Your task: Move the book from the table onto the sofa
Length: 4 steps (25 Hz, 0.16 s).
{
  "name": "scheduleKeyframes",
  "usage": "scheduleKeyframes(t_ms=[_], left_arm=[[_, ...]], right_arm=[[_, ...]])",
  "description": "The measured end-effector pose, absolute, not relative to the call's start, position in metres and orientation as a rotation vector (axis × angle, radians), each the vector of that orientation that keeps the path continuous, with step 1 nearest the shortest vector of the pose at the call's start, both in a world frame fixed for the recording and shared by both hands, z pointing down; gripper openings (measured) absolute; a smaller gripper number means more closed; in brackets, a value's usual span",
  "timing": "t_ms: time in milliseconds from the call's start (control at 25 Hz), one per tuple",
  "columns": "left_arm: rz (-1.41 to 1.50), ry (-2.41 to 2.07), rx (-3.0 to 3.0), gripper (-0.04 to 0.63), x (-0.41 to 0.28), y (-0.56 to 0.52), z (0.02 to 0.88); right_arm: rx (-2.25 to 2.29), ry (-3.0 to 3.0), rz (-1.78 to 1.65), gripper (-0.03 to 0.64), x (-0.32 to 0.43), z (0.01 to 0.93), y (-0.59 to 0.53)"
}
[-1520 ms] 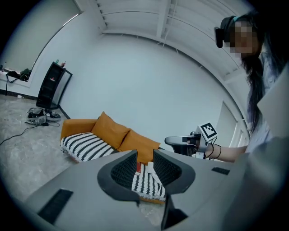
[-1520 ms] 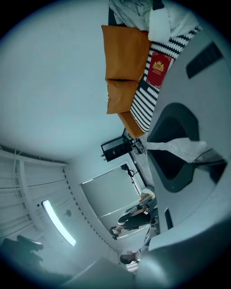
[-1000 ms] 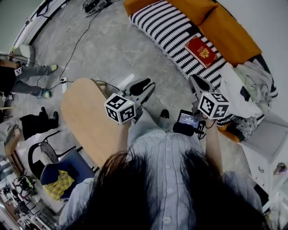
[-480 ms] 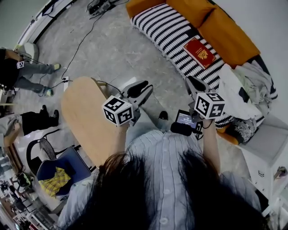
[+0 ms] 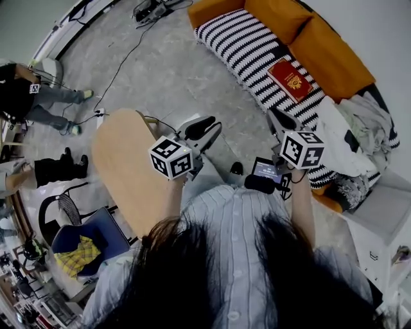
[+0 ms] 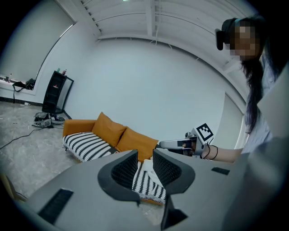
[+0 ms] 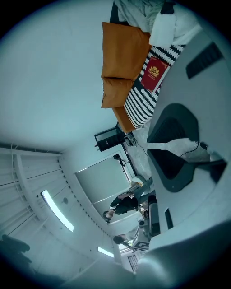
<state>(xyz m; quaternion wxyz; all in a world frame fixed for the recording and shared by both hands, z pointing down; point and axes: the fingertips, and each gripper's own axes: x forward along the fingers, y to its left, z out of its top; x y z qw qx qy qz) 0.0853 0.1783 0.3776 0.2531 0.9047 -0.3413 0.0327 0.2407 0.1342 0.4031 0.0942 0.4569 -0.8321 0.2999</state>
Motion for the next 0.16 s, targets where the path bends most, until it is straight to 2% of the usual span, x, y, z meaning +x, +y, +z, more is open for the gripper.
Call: scheduleKeyframes(t_ms=[160], left_arm=[[0.085, -0.945, 2.458, 0.114, 0.0787, 0.1791, 0.3732]], right_arm=[[1.348, -2.455, 0.871, 0.057, 0.2384, 0.4029, 0.1342]])
